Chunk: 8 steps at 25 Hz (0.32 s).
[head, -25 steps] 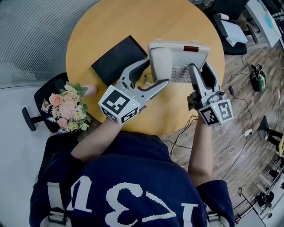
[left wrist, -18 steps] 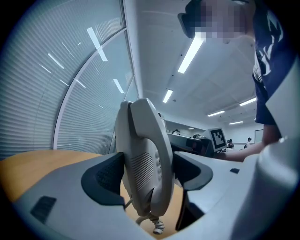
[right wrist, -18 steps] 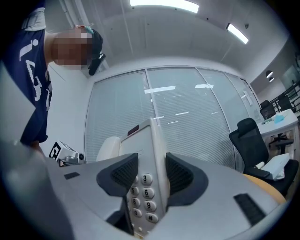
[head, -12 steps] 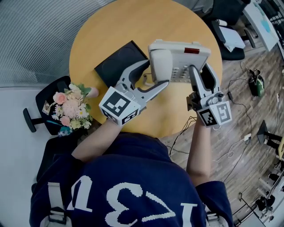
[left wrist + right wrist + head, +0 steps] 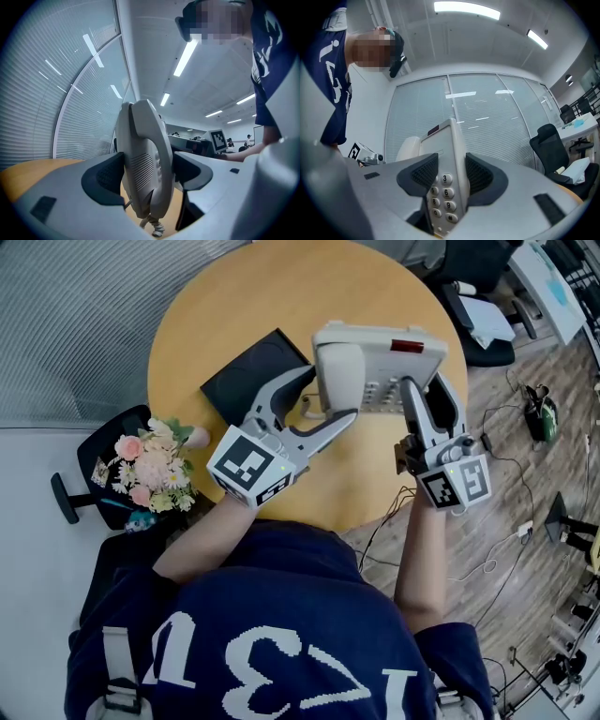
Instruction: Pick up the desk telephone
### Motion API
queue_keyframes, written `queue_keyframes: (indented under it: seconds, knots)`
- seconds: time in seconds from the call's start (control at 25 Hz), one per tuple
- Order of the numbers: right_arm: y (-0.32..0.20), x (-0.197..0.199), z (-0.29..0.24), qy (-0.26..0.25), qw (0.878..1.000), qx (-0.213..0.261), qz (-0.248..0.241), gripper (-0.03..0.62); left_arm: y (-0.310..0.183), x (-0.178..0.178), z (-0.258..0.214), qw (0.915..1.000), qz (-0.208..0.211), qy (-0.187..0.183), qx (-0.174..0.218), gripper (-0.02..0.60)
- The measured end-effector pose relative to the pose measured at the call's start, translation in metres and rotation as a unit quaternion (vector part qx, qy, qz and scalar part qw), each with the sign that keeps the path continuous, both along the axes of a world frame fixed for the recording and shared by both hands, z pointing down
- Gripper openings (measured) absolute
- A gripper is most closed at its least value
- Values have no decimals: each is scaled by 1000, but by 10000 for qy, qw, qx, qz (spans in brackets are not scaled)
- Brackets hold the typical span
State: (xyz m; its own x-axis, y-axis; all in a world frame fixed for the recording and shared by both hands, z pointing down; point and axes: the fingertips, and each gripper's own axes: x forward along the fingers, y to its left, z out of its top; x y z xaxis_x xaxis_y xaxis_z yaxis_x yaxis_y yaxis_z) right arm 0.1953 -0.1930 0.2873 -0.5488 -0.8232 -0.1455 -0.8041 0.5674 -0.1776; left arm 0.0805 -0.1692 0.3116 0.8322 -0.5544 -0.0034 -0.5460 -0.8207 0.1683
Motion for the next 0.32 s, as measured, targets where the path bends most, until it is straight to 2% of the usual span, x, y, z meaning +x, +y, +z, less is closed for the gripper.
queue_keyframes:
  seconds: [0.32]
  knots:
    - [5,0,-8,-8,10000,85,5,198,4,0,-9,10000,-28,-18,85,330]
